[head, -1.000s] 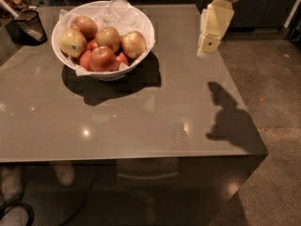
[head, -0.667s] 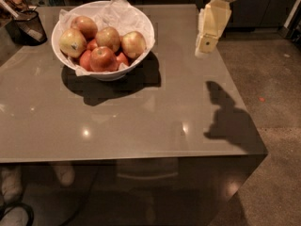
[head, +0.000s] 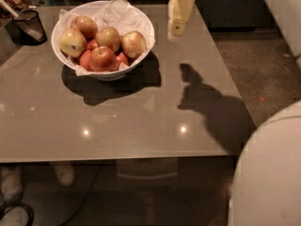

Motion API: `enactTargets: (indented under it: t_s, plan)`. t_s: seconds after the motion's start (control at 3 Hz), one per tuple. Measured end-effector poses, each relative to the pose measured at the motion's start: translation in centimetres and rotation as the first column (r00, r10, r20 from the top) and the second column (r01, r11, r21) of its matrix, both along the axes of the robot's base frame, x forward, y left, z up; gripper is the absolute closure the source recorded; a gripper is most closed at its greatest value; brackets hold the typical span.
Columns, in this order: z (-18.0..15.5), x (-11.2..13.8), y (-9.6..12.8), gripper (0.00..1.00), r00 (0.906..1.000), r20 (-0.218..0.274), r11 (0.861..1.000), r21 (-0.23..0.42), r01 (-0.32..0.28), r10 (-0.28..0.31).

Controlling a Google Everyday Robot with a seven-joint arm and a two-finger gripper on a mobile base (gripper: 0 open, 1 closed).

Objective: Pick apple from white bowl

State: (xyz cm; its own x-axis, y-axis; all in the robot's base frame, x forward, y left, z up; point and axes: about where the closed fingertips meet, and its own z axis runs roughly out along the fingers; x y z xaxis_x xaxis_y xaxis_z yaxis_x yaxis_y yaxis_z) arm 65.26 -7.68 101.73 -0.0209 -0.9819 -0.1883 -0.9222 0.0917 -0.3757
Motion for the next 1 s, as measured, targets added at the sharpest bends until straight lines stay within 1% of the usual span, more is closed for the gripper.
enactTargets:
  t_s: [0.33, 0.67, 1.0]
  plan:
    - [0.2, 0.4, 0.2, 0.0, 0.9997, 0.023, 1.0, 0.009, -0.003, 0.003]
    - [0.2, 1.8, 2.1, 0.17, 0.9984, 0.042, 0.999, 0.01, -0.039, 0.039]
    - [-0.1, 3.0, 3.9, 0.32, 0.9955, 0.043, 0.996, -0.009, -0.085, 0.085]
